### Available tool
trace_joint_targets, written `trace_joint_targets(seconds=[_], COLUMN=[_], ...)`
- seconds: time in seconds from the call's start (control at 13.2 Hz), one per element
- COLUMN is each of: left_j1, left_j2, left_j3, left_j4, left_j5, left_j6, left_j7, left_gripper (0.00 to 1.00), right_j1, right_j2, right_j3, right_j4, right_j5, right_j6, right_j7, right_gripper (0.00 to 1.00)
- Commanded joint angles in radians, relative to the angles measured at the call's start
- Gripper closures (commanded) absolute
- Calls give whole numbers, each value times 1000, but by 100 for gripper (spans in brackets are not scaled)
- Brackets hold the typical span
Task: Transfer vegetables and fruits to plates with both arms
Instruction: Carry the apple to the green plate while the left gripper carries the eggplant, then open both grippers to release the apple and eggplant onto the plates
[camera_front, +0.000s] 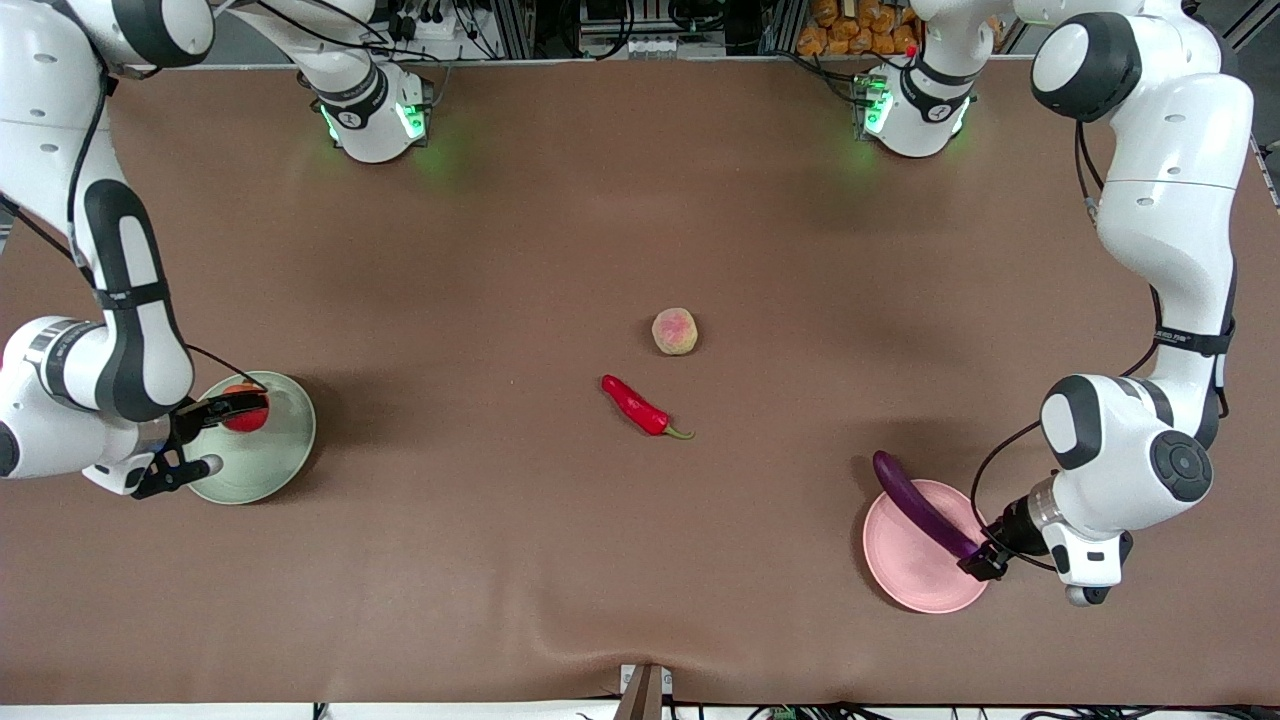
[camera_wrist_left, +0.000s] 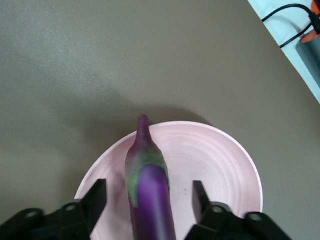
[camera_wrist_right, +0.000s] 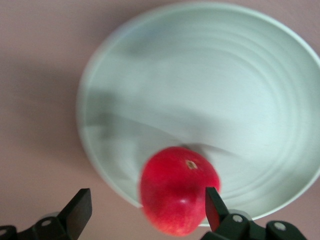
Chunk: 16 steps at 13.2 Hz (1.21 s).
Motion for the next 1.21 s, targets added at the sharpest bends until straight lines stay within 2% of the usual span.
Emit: trace_joint_targets(seconds=[0.0, 0.3, 0.53, 0.75, 0.91, 1.13], left_j1=[-15, -126, -234, -353, -438, -513], left_j2=[-23, -71, -72, -68, -63, -63], left_j3=[-6, -26, -26, -25, -15, -12], left_j4=[17, 6, 6, 5, -18, -55], left_j5=[-23, -16, -16, -11, -10, -2], left_j6=[-9, -46, -46, -45, -43, -43], left_j7=[0, -218, -348, -558, -663, -784], left_gripper=[0, 0, 0, 0, 0, 0], right_j1=[101, 206, 319, 431, 473, 531], right_j2=[-84, -115, -160, -205, -258, -418], right_j3=[9, 13, 10, 9, 9, 13], right_j4=[0, 26, 26, 3, -81, -375], right_j5=[18, 173, 178, 178, 178, 179], right_j6=[-78, -97, -95, -85, -34, 258], right_j7=[131, 151, 296, 422, 482, 484], right_gripper=[0, 0, 0, 0, 0, 0])
